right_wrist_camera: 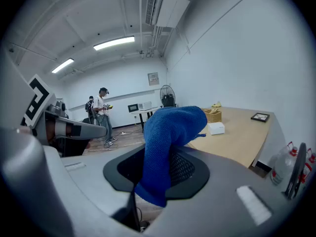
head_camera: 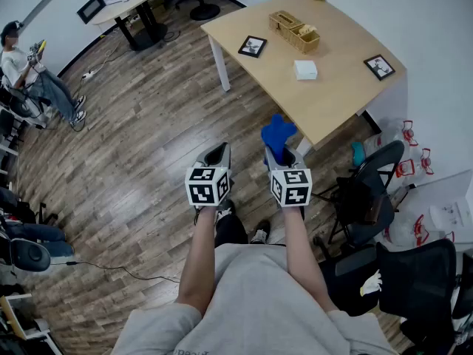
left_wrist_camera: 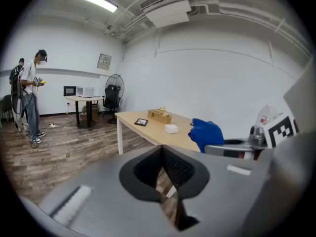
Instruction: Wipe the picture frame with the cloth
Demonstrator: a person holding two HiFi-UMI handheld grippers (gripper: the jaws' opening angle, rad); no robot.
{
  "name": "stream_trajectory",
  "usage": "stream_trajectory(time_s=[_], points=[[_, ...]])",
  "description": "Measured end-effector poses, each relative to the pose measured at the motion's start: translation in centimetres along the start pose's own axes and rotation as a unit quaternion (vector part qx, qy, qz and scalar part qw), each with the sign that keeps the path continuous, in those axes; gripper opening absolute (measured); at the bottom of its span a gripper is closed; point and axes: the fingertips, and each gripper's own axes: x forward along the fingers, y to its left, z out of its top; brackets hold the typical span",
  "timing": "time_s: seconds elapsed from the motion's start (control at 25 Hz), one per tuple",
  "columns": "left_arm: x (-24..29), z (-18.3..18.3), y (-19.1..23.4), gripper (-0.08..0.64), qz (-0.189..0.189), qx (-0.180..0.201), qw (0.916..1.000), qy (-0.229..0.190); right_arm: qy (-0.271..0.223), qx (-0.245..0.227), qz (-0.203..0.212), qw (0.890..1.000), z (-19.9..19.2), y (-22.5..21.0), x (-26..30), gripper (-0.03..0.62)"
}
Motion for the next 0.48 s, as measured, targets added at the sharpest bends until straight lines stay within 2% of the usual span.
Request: stream_trajectory(time_s=[0.16,0.32,0.48], points=[[-0.4,0.7,-0.3,0.051,0.002,0.027,0.9996,-0.004,-0.002,0.0,0.0,1.0,0.3,0.1,-0.2,0.106],[-1.0,2.3,-1.0,0.051,-0.02,0.003,0.9988,-0.045,-0.003,-0.003,0.0,1.0,0.5,0.0,-0.3,0.106],[-1.5,2.4,-1.0,0.051,-0.012,0.022,0.9986,-0.046,-0.015,0.022,-0.004,1.0,0.9,-0.8,-0.7,0.106]])
